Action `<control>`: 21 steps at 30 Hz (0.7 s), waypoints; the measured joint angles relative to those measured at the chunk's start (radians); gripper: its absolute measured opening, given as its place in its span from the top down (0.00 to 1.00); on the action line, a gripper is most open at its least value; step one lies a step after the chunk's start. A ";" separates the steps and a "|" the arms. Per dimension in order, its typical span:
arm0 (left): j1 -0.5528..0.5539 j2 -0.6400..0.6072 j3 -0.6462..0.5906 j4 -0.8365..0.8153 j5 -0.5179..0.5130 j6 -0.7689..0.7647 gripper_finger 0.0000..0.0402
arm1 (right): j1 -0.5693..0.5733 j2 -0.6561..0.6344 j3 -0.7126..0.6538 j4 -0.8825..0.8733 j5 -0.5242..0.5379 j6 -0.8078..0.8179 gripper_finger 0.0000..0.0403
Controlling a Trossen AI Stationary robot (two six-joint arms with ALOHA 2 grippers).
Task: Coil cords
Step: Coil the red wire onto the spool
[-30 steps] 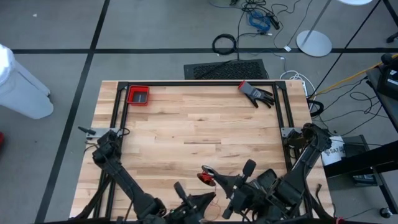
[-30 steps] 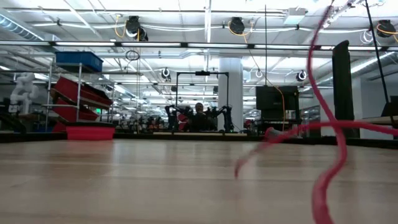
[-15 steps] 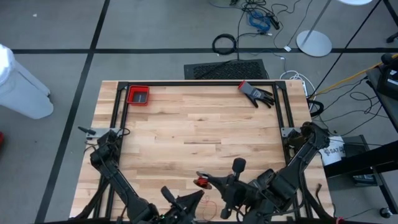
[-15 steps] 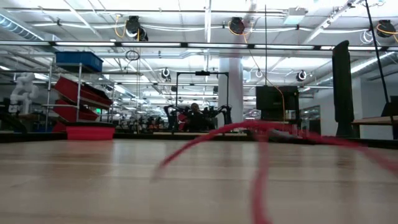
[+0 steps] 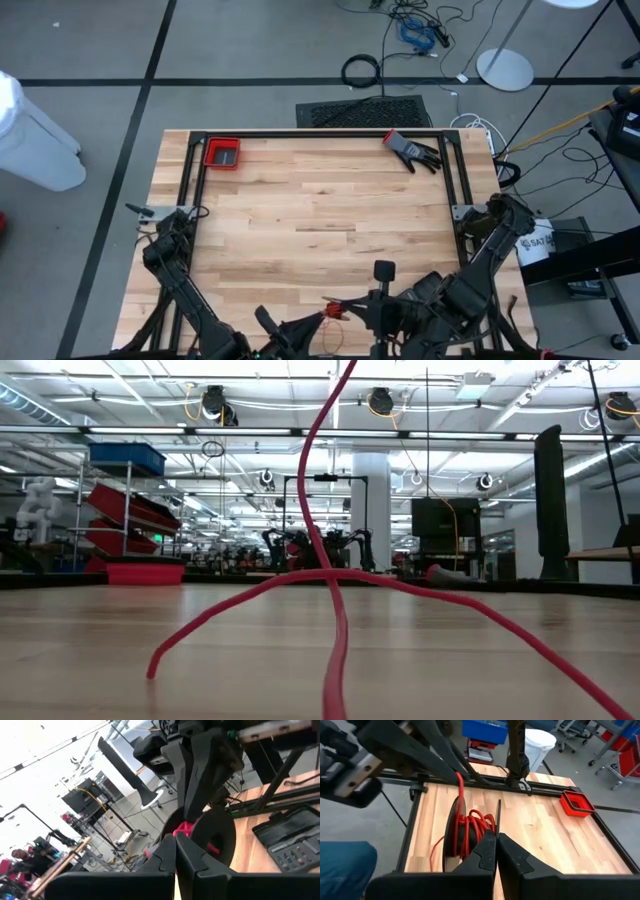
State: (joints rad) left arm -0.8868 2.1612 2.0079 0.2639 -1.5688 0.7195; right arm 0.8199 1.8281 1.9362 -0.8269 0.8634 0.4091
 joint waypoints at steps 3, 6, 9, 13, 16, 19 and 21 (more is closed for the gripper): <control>-0.005 0.000 0.000 -0.040 0.000 -0.006 0.99 | 0.012 -0.006 0.000 -0.002 -0.002 0.000 1.00; -0.011 0.000 0.000 -0.064 0.004 -0.007 0.97 | 0.027 -0.015 0.000 0.002 -0.003 0.000 1.00; -0.018 0.000 0.000 -0.066 0.005 -0.007 0.94 | 0.043 -0.021 0.000 0.011 -0.003 -0.001 1.00; -0.029 0.000 0.000 -0.066 -0.004 -0.010 0.92 | 0.063 -0.022 0.000 0.018 -0.008 -0.016 1.00; -0.034 0.000 -0.008 -0.081 -0.001 -0.033 0.90 | 0.076 -0.026 -0.002 0.043 -0.008 -0.032 1.00; -0.038 0.000 -0.027 -0.107 0.035 -0.033 0.86 | 0.086 -0.033 -0.002 0.058 -0.002 -0.040 1.00; -0.037 0.000 -0.036 -0.146 0.064 -0.050 0.83 | 0.093 -0.037 -0.002 0.062 0.007 -0.040 1.00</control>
State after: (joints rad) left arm -0.9241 2.1612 1.9723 0.1182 -1.5051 0.6700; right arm 0.9125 1.7916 1.9343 -0.7646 0.8699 0.3687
